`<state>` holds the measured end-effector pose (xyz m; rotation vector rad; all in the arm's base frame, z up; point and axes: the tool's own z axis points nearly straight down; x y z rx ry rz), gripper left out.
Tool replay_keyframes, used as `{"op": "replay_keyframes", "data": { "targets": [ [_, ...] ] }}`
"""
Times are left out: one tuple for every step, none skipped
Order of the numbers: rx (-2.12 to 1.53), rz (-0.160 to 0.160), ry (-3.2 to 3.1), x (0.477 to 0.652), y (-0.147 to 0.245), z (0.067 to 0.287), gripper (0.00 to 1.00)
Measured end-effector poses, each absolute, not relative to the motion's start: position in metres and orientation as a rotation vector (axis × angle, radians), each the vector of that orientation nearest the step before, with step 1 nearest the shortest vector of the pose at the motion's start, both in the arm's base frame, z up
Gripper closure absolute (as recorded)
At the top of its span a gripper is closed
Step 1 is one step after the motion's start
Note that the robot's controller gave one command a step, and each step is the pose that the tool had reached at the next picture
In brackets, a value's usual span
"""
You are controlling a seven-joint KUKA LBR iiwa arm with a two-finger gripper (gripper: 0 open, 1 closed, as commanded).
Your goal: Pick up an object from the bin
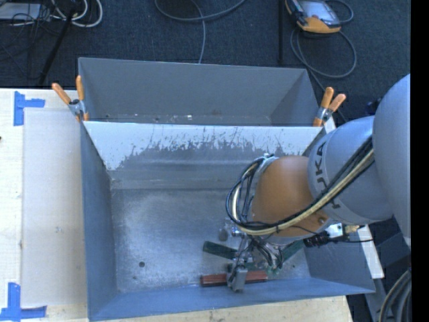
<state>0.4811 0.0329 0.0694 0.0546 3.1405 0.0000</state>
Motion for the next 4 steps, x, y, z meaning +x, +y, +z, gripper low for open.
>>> {"op": "replay_keyframes", "data": {
  "targets": [
    [0.056, 0.002, 3.145, 0.481, 0.034, 0.071, 1.00],
    [0.060, 0.002, 3.141, 0.482, 0.034, 0.074, 1.00],
    [0.063, 0.001, 3.139, 0.482, 0.033, 0.112, 1.00],
    [0.065, 0.001, 3.140, 0.482, 0.033, 0.131, 1.00]
  ]
}}
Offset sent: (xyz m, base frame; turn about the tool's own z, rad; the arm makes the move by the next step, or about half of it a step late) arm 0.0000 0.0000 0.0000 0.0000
